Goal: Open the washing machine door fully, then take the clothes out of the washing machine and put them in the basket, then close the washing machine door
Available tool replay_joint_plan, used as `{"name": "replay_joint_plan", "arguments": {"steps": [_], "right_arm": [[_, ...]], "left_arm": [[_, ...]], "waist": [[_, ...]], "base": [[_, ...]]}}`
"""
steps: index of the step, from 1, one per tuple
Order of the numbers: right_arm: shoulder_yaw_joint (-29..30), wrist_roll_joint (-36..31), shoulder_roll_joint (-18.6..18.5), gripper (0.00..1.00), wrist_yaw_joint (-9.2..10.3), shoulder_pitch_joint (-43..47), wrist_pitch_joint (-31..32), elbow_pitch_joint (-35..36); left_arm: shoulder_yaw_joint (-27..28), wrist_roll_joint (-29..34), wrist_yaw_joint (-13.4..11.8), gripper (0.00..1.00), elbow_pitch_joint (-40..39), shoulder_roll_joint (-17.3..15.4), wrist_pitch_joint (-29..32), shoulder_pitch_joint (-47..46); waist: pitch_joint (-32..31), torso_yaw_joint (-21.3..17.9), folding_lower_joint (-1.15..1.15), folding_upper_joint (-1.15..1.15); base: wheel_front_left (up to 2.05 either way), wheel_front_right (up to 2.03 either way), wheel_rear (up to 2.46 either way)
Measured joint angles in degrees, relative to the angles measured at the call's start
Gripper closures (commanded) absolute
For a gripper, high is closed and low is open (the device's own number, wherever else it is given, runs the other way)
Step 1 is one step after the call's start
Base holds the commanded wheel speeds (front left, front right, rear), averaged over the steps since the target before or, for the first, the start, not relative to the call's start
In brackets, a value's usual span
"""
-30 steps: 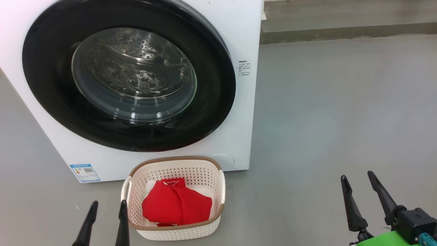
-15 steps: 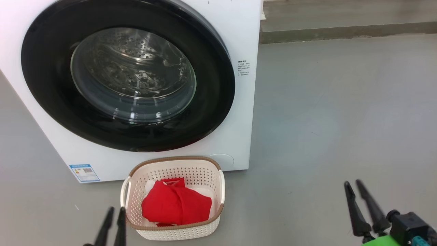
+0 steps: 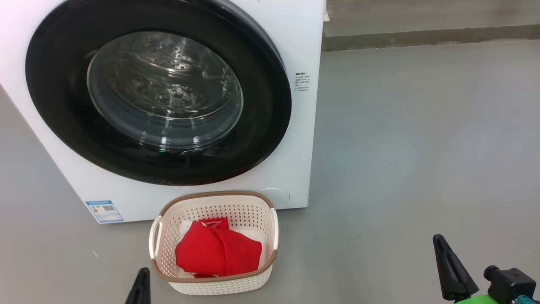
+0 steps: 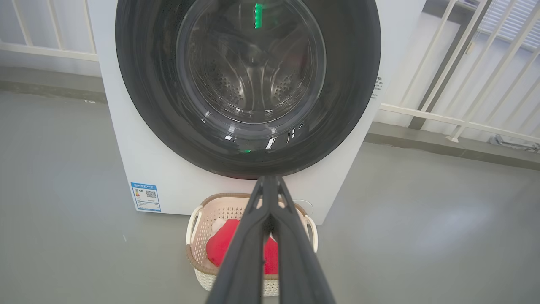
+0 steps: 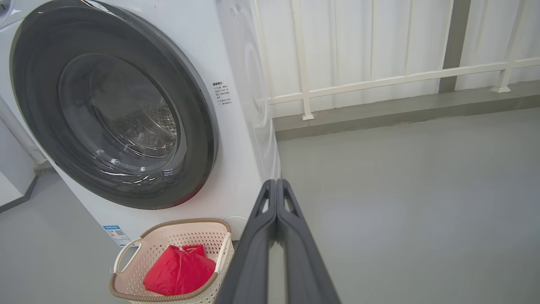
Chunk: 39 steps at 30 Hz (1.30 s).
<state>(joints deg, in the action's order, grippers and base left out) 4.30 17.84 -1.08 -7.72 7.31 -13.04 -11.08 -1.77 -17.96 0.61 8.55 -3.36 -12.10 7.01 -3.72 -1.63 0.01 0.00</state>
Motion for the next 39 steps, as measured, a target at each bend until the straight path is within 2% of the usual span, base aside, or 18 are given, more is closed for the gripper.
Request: {"name": "replay_joint_plan", "arguments": {"steps": [39], "right_arm": [[0.73,25.32,-0.19,1.00,0.01,-3.06,6.50,-1.44]], "left_arm": [[1.99,-25.16,2.23,1.00,2.27,0.32,6.38,-3.15]], "waist": [[1.35,0.56,0.00,0.00]], "base": [[0.00,0.00,0.00]]}}
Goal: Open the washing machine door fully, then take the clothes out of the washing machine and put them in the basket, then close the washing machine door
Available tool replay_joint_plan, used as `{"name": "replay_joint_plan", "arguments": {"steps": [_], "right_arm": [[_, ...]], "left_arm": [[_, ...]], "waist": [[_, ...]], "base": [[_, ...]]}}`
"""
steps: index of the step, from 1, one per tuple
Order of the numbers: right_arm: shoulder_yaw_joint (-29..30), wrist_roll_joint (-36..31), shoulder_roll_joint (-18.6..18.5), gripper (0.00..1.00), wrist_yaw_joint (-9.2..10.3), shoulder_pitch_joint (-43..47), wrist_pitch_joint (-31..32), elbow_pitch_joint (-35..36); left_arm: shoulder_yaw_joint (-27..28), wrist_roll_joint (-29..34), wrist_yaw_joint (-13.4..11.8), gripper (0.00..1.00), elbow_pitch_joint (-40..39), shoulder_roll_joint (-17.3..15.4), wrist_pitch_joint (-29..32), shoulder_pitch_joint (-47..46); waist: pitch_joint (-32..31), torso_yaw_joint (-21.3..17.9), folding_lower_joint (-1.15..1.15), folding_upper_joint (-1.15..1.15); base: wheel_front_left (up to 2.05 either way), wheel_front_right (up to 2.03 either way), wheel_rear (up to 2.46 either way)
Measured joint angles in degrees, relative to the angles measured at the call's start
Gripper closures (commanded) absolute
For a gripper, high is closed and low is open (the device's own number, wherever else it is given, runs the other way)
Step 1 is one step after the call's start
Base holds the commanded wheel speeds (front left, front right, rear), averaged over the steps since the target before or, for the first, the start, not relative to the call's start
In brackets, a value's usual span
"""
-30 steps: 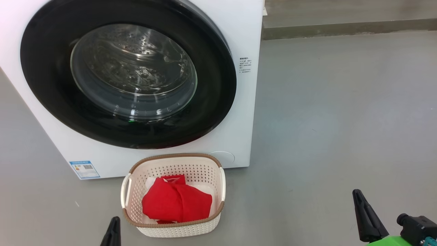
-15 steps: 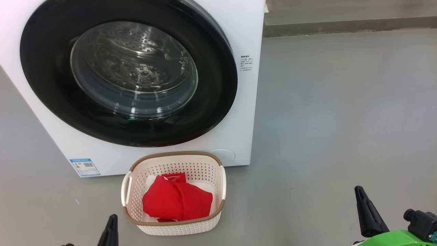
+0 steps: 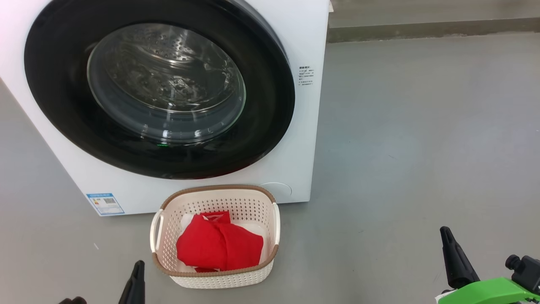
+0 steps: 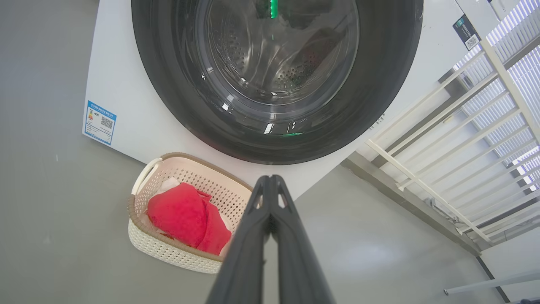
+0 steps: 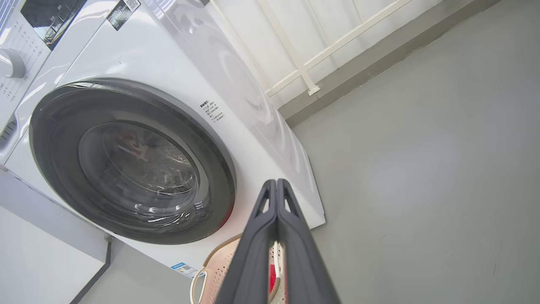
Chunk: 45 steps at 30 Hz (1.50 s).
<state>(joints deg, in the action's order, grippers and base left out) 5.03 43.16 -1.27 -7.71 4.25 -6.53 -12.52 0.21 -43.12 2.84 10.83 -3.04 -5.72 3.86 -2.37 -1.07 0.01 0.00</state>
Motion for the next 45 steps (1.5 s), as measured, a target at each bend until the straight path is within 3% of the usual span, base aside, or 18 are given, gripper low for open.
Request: {"name": "replay_joint_plan", "arguments": {"steps": [45], "right_arm": [[1.56,29.09,-0.43,1.00,0.16,-4.56,7.64,-1.80]], "left_arm": [[2.54,-29.06,2.32,1.00,2.57,0.27,7.16,-4.39]], "waist": [[1.53,0.64,0.00,0.00]], "base": [[0.00,0.00,0.00]]}}
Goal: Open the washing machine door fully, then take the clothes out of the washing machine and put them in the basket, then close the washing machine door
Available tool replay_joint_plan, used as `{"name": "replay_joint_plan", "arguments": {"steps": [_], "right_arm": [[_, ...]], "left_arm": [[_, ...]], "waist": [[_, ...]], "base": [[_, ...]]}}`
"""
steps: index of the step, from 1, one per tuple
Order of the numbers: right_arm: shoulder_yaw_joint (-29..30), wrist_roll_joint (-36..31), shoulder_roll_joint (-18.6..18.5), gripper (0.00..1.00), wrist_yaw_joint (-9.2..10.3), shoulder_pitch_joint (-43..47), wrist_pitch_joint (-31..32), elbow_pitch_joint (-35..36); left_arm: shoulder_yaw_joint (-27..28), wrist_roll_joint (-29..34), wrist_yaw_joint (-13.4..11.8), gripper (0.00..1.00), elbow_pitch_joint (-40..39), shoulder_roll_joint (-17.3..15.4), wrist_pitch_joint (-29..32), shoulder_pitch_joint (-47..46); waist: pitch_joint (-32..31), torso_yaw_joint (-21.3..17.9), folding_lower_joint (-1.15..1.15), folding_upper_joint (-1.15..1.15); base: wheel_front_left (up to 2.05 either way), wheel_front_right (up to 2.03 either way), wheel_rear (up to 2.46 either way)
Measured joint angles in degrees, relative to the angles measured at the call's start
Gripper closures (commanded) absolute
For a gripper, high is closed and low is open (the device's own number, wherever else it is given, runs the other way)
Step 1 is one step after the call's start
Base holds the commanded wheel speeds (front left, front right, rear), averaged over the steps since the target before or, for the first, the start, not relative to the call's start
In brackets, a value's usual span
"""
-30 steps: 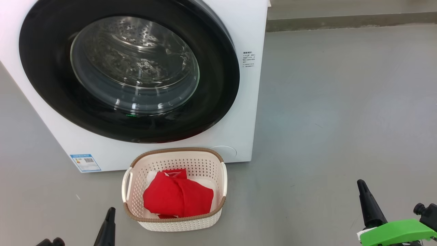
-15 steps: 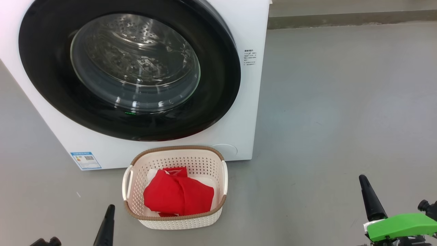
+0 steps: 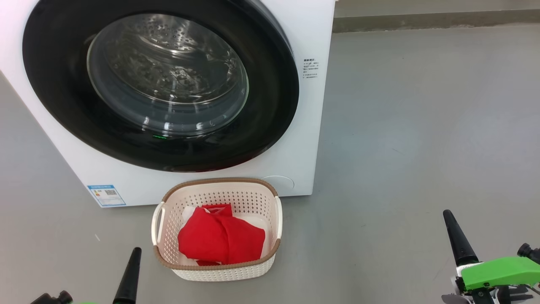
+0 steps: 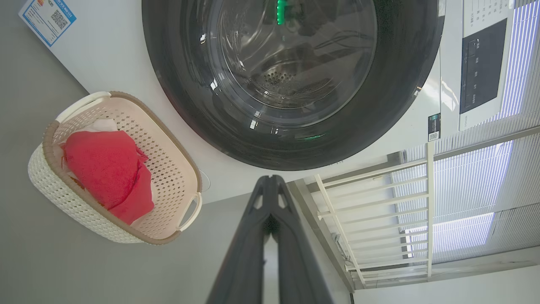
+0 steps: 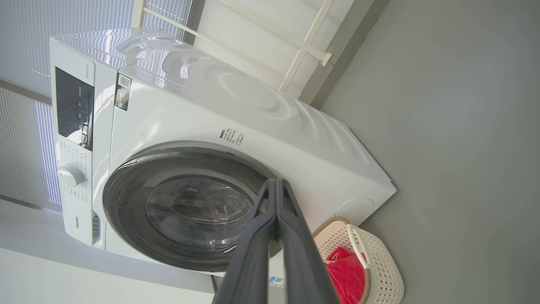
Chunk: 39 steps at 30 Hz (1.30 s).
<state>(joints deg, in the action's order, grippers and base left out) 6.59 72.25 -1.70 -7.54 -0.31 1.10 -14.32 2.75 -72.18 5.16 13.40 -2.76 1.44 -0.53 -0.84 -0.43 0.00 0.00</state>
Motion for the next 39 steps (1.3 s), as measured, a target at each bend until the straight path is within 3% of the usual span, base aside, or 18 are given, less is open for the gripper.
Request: {"name": "replay_joint_plan", "arguments": {"steps": [30,39], "right_arm": [[0.62,19.05,-0.35,1.00,0.01,-3.02,4.98,-1.07],[0.68,19.53,-0.36,1.00,0.01,-3.17,4.98,-1.10]], "left_arm": [[1.64,-19.28,1.69,1.00,1.67,0.40,4.75,-3.41],[1.70,-19.61,1.91,1.00,1.79,0.44,4.79,-3.41]], "waist": [[1.01,0.43,0.00,0.00],[1.02,0.43,0.00,0.00]], "base": [[0.00,0.00,0.00],[0.00,0.00,0.00]]}}
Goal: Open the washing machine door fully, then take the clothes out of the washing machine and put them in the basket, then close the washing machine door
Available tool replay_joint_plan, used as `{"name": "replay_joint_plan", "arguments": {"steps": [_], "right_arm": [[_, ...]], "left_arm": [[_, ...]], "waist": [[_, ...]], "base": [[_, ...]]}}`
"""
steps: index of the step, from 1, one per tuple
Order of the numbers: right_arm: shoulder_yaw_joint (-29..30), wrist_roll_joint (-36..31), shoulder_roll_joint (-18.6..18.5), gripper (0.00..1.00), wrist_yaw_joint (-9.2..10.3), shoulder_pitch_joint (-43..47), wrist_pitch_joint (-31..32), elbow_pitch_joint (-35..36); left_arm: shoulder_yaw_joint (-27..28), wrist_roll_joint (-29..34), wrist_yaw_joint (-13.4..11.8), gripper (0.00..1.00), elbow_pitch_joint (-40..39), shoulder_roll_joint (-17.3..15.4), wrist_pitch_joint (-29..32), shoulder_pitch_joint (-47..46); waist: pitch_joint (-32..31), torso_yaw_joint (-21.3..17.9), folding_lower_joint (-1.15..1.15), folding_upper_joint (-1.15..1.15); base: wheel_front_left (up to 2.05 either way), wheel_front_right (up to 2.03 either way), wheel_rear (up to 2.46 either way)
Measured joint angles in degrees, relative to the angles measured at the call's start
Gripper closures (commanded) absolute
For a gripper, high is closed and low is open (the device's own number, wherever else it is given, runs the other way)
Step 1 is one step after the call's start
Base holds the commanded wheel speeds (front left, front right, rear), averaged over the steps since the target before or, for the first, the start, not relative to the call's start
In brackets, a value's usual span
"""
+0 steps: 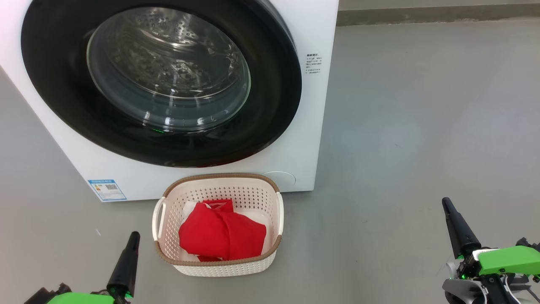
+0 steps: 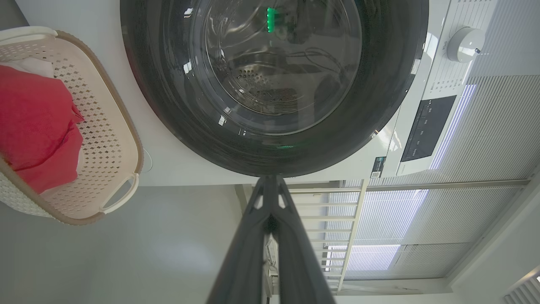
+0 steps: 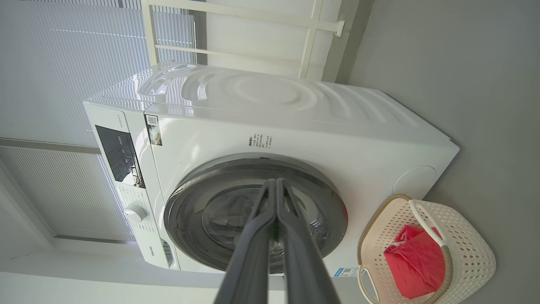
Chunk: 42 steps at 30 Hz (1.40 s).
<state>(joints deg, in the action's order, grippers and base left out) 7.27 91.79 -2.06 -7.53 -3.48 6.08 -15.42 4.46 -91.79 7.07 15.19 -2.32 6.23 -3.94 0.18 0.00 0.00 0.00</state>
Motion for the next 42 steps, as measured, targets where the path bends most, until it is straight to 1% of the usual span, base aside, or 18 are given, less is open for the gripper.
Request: {"name": "replay_joint_plan", "arguments": {"steps": [42], "right_arm": [[0.13,0.00,0.00,1.00,0.01,-0.01,0.01,0.00]], "left_arm": [[0.01,0.00,0.00,1.00,0.01,0.02,0.00,0.00]], "waist": [[0.00,0.00,0.00,0.00]], "base": [[0.00,0.00,0.00]]}}
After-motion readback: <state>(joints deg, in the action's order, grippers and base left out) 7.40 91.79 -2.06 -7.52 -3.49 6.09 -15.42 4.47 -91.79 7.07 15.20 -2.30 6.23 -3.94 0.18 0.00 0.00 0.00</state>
